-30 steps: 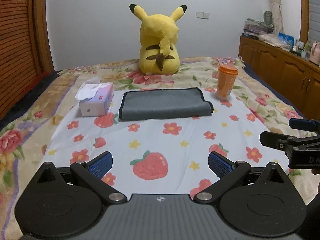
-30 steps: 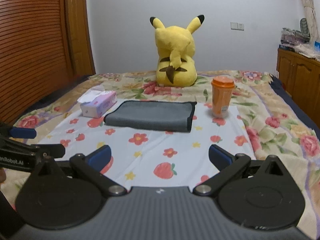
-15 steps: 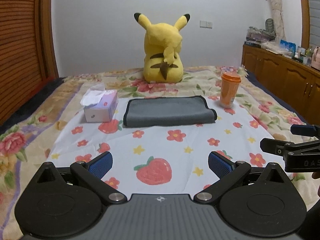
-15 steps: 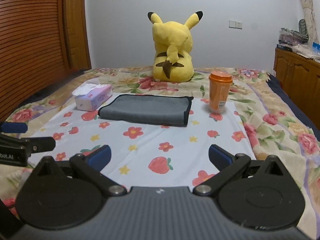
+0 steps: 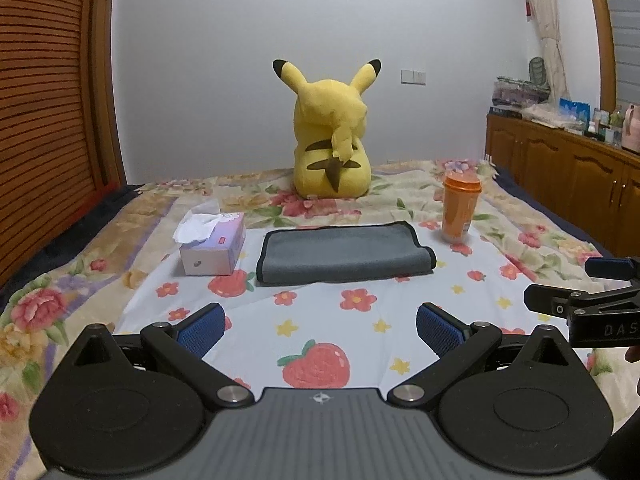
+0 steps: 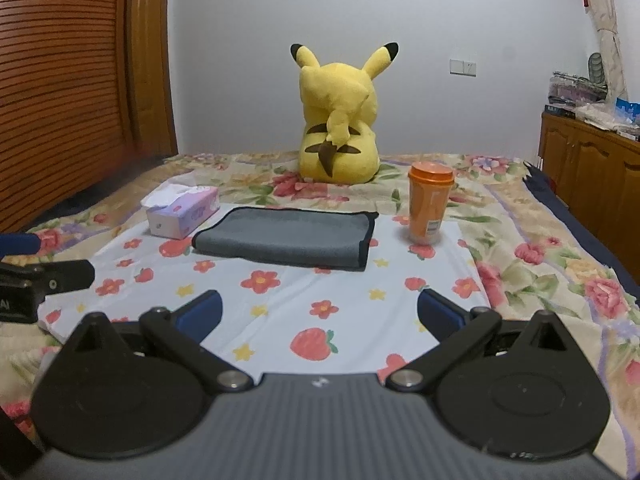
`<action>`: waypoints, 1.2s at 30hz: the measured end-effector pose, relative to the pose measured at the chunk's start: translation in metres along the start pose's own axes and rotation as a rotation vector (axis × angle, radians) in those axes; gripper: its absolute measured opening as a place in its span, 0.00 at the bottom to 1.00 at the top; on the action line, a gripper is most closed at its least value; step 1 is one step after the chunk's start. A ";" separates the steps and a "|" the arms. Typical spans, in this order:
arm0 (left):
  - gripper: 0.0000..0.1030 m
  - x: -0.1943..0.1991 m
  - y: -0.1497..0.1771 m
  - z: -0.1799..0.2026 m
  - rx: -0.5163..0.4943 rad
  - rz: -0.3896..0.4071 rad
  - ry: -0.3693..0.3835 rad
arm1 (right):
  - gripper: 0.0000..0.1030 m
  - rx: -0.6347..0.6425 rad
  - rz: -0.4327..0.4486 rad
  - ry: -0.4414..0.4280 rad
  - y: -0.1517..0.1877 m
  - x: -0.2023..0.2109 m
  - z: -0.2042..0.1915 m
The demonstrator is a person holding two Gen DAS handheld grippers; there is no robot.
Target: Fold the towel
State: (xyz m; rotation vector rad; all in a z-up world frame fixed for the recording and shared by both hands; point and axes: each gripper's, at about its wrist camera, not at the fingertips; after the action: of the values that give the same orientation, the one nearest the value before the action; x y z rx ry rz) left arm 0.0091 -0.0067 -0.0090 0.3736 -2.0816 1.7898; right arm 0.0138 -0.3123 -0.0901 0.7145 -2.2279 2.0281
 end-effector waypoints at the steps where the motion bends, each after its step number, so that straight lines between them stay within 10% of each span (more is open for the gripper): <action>1: 1.00 0.001 0.000 0.001 0.000 0.003 -0.001 | 1.00 -0.002 0.006 0.001 0.000 0.001 0.000; 36: 1.00 0.018 -0.002 -0.002 0.011 0.111 -0.030 | 1.00 -0.042 0.139 0.035 -0.003 0.017 0.010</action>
State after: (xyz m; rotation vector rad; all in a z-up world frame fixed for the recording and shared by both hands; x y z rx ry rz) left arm -0.0063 -0.0042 0.0014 0.2950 -2.1524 1.8698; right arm 0.0020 -0.3268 -0.0833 0.5304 -2.3533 2.0290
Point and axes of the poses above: each gripper's, at about its wrist camera, not at the fingertips, and x roughly against the way its jaws point, z to its right, y to its underside, and after that the axes turned 5 degrees about -x, right-handed
